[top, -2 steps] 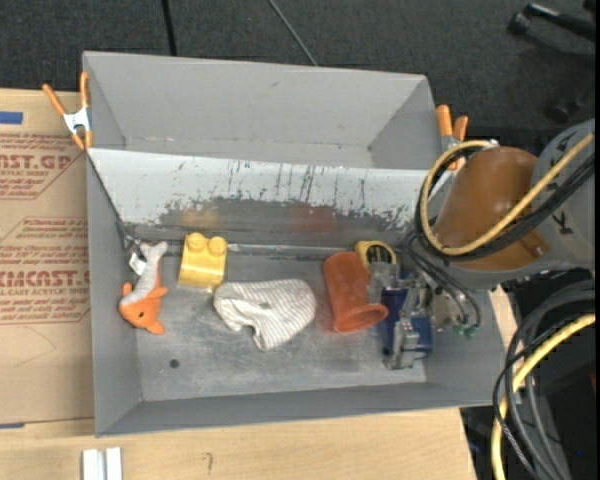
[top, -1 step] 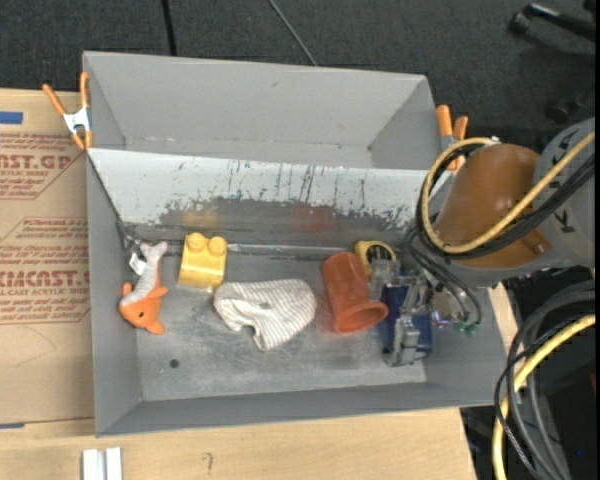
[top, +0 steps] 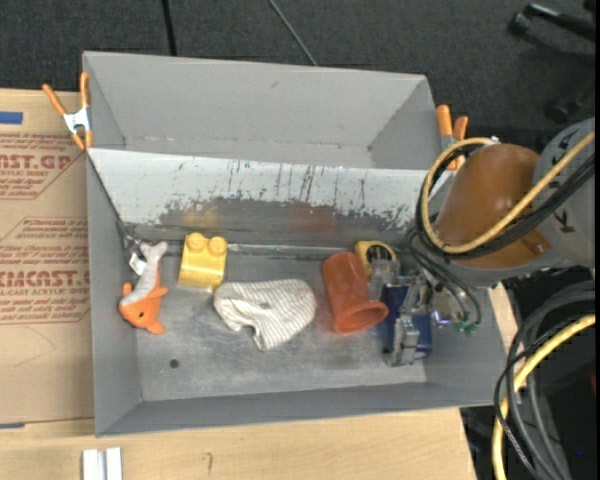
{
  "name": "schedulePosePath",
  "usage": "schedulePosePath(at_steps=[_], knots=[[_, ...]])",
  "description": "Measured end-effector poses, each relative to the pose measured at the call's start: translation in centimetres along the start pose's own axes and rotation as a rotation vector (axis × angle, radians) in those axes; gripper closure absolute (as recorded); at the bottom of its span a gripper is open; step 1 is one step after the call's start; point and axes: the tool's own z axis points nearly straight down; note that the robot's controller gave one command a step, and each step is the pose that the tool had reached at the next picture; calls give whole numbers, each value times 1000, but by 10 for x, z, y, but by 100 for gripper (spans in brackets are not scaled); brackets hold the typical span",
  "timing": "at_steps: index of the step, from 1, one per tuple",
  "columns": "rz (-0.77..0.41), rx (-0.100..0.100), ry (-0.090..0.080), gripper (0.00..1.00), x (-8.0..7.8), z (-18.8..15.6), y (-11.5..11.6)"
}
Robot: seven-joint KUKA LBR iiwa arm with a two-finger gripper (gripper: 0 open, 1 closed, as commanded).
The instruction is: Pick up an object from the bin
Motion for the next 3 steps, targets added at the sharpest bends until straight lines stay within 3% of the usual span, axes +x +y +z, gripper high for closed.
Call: schedulePosePath(at_steps=[2,3], knots=[[-29,0,-1,0,-15,10,-3],[-231,-3,9,0,-33,-8,7]])
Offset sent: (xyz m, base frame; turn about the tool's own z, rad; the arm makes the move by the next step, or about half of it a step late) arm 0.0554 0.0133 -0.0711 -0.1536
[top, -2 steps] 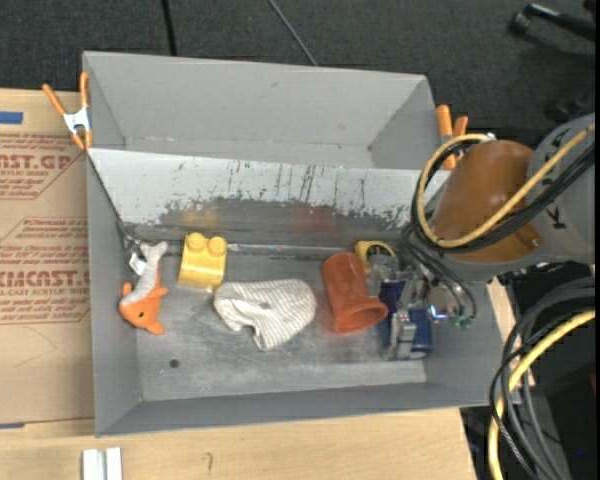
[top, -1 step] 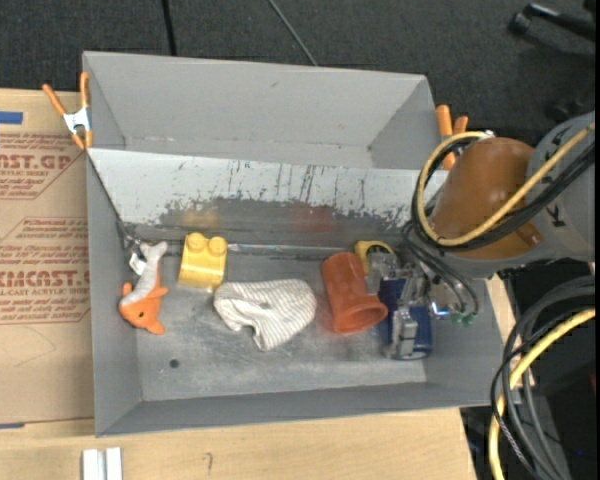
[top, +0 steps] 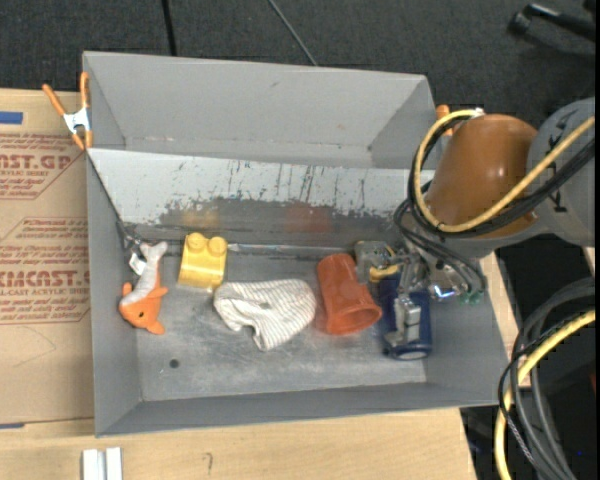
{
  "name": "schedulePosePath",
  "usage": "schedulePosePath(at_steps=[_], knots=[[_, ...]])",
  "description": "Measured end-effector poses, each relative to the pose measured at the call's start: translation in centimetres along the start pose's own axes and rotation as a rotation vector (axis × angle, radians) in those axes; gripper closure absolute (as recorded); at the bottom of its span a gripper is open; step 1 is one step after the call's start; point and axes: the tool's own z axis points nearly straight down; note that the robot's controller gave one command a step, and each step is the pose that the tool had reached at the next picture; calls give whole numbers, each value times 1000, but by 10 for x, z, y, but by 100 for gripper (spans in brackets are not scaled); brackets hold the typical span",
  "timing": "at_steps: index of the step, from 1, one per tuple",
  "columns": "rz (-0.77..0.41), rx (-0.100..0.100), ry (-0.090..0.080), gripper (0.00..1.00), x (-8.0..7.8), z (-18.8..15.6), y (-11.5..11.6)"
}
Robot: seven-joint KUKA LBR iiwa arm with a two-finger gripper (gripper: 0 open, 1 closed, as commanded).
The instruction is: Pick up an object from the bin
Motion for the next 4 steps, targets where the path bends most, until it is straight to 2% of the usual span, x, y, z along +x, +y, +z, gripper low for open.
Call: schedulePosePath(at_steps=[1,2,3,4], knots=[[88,8,-26,0,-12,4,0],[66,5,-21,0,-16,58,7],[46,8,-26,100,-17,58,5],[46,9,-26,100,-17,58,5]])
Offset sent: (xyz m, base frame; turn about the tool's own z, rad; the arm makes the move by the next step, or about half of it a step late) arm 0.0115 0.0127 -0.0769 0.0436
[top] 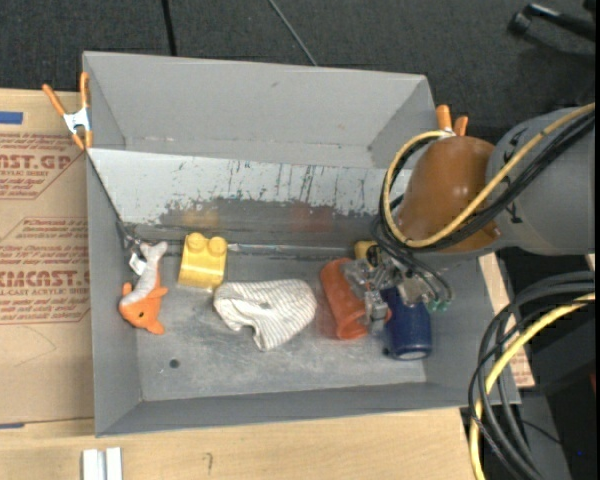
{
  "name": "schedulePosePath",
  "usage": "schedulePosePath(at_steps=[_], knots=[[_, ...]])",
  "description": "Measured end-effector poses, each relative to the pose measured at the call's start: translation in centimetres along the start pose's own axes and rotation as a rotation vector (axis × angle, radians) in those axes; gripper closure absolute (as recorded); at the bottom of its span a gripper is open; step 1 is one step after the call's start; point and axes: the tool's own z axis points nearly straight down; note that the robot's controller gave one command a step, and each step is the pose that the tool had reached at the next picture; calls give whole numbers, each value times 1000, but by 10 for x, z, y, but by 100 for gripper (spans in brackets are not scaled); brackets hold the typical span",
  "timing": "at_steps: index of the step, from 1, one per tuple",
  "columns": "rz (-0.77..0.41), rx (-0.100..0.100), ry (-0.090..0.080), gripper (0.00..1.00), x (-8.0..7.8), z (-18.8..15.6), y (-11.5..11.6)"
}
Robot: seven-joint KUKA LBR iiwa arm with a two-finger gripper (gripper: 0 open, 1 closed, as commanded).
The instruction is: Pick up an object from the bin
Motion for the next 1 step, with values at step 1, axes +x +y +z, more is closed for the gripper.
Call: schedulePosePath(at_steps=[1], knots=[[20,-4,15,100,-3,-119,-11]])
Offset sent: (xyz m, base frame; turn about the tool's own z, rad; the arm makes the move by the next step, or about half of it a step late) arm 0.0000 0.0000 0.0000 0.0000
